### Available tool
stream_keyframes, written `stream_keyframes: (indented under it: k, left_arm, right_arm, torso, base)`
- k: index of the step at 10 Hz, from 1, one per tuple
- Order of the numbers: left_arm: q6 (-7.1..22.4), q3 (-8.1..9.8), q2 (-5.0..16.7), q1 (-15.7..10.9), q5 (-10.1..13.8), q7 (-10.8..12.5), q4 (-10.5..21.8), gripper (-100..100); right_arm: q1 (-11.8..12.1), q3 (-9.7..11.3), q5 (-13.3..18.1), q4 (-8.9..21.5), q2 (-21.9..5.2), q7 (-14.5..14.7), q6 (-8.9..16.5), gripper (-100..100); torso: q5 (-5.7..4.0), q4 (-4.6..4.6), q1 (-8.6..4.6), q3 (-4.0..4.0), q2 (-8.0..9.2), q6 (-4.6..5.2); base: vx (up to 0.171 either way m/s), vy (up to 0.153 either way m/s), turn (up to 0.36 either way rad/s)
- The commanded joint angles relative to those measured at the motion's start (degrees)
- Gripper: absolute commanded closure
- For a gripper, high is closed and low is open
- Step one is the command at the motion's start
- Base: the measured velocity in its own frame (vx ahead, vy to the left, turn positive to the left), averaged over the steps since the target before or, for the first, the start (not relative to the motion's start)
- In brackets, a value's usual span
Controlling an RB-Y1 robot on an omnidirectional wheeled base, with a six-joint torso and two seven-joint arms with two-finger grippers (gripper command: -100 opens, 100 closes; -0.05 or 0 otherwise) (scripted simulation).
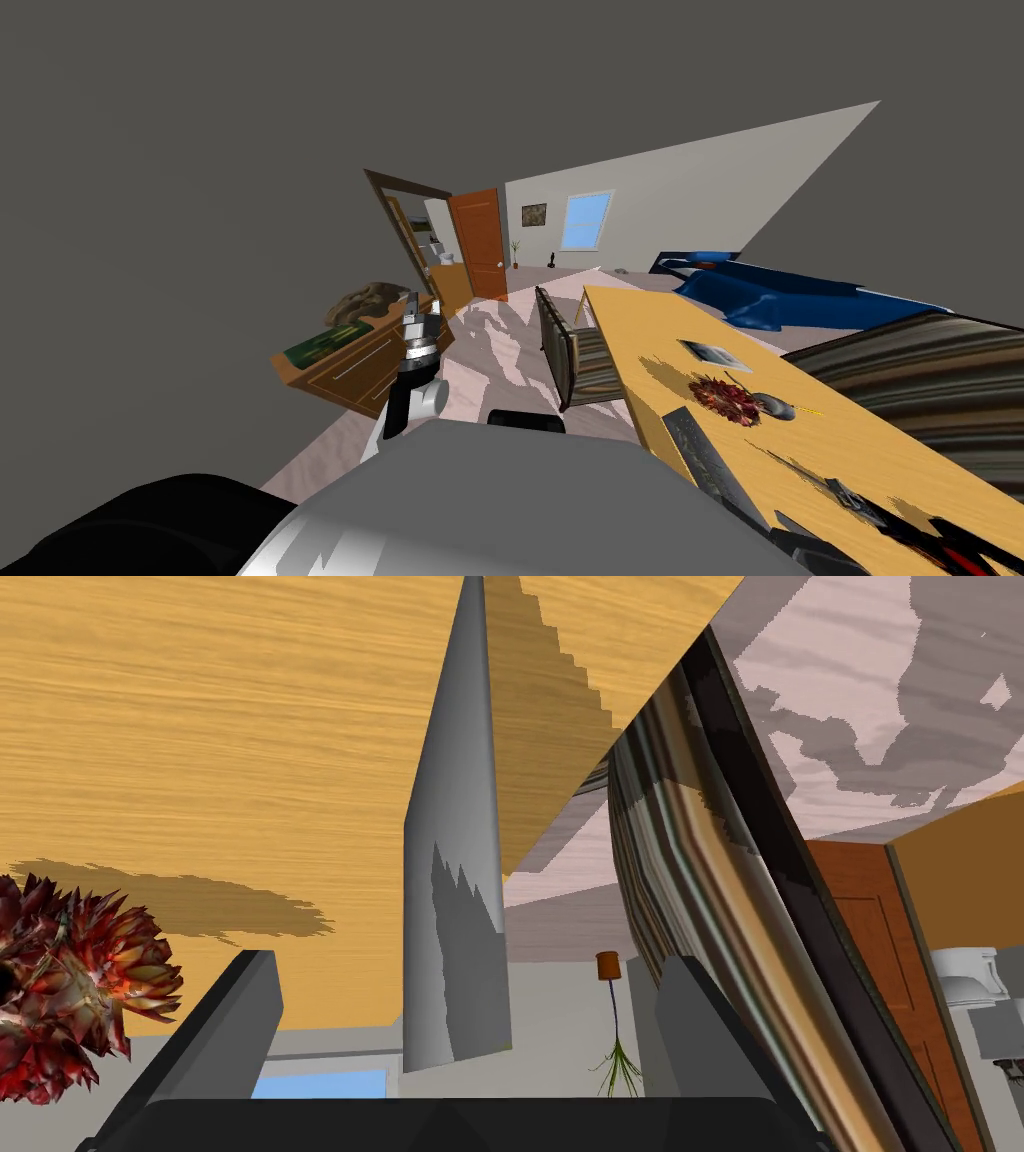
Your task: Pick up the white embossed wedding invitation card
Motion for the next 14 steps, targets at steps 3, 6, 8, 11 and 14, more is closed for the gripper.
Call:
stream_keyframes:
  k: [3,6,8,11,14]
  left_arm:
    - [0.0,0.00,0.0,0.0,0.0,0.0,0.0,0]
    - [0.0,0.00,0.0,0.0,0.0,0.0,0.0,0]
    - [0.0,0.00,0.0,0.0,0.0,0.0,0.0,0]
    - [0.0,0.00,0.0,0.0,0.0,0.0,0.0,0]
    - [0.0,0.00,0.0,0.0,0.0,0.0,0.0,0]
  right_arm:
    - [4.3,1.5,-0.6,-0.1,-4.2,-2.8,-0.1,-100]
    - [8.3,3.1,-1.3,0.6,-8.5,-5.8,-0.3,-100]
    - [10.7,4.1,-1.7,1.0,-11.1,-7.5,-0.5,-100]
    - [13.8,5.4,-2.1,1.5,-14.5,-9.8,-0.7,-100]
    - [16.2,6.3,-2.5,1.8,-16.9,-11.4,-0.8,-100]
  torso:
    - [-0.01,0.03,-0.08,0.09,0.18,0.02]
    - [-0.01,0.02,-0.05,0.06,0.11,0.00]
    - [0.00,0.01,-0.01,0.03,0.07,0.01]
    - [-0.01,0.03,-0.04,0.09,0.18,0.00]
    - [-0.02,0.06,-0.05,0.17,0.31,0.02]
  base:
    - [0.128,0.008,0.051]
    - [0.147,0.011,0.072]
    - [0.154,0.023,0.056]
    - [0.120,0.009,0.056]
    - [0.098,0.003,0.040]
